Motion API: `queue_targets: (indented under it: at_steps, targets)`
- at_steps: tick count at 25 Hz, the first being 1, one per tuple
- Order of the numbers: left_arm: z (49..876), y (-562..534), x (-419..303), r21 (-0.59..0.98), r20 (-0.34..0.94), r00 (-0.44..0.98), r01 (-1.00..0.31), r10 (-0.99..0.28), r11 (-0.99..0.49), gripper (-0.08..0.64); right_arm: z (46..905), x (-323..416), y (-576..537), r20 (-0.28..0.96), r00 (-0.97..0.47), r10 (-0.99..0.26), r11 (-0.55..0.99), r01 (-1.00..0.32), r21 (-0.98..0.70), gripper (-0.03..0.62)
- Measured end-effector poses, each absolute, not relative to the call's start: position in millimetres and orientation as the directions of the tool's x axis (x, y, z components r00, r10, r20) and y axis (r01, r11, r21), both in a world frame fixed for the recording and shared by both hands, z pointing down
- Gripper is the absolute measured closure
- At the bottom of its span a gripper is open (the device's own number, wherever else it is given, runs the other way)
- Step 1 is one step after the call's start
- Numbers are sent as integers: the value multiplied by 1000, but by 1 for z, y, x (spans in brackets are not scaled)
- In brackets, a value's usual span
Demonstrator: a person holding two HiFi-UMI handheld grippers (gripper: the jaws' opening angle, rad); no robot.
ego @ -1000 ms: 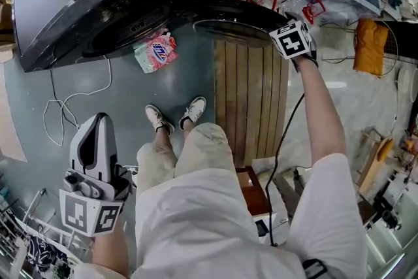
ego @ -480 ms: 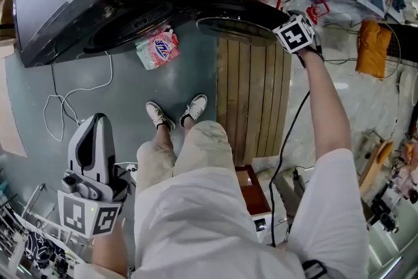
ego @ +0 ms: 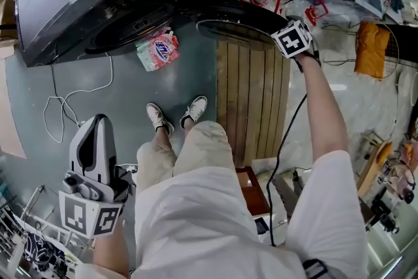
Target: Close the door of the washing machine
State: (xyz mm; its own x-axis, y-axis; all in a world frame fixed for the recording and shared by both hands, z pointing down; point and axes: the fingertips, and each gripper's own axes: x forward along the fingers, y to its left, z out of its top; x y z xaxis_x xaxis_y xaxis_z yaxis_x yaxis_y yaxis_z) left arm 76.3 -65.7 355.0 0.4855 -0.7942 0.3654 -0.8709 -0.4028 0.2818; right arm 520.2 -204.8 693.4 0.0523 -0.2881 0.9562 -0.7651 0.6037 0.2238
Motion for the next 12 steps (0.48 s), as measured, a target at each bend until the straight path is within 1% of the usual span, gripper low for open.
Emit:
queue_targets:
  at_steps: [7, 12]
  targets:
    - [354, -61, 63, 294, 354, 489, -868, -797, -401, 555, 690, 511, -192, 950, 53, -309, 594, -769, 236, 284]
    - [349, -56, 56, 294, 338, 499, -862, -798, -414, 555, 692, 509, -169, 963, 94, -254, 572, -788, 228, 295]
